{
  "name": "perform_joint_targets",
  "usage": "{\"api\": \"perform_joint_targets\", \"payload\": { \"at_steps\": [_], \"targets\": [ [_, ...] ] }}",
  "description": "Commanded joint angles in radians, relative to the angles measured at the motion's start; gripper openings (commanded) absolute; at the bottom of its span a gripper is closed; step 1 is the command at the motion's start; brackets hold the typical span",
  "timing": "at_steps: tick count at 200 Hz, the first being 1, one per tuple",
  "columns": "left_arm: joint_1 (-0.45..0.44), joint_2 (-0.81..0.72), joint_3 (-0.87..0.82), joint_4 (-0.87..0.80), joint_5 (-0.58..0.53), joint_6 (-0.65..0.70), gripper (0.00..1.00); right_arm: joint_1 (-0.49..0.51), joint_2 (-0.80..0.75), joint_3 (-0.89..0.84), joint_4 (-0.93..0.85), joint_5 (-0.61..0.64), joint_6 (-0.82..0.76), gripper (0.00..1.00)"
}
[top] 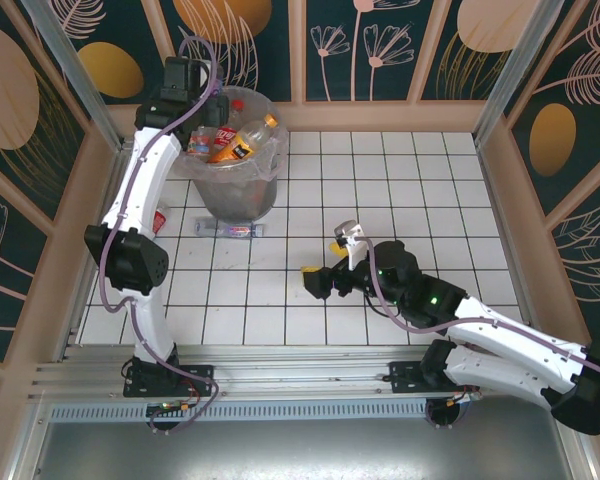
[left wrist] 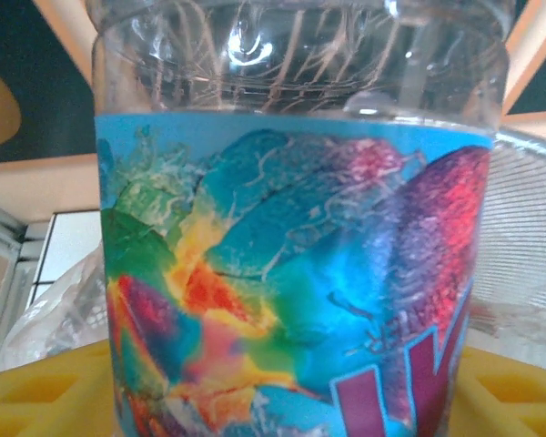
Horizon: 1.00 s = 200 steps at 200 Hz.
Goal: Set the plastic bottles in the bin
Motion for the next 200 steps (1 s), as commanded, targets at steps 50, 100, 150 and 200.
{"api": "perform_joint_targets", "payload": {
  "at_steps": [50, 100, 150, 200],
  "targets": [
    [0.001, 0.008, 0.015, -0.087, -0.076, -0.111, 0.85, -0.01, -0.002, 0.012, 0.006, 0.022, 0.018, 0.98],
    [0.001, -0.039, 0.024, -0.069, -0.074, -0.165, 0.88, -0.01, 0.001, 0.013, 0.006, 0.016, 0.022, 0.98],
    [0.001, -0.24, -0.125, 0.117, 0.0, -0.207, 0.99, -0.011, 0.006, 0.013, 0.014, 0.005, 0.023, 0.98],
    [0.001, -0.501, -0.429, 0.242, 0.06, -0.252, 0.99, -0.011, 0.007, 0.009, 0.027, -0.009, 0.029, 0.98]
  ]
}}
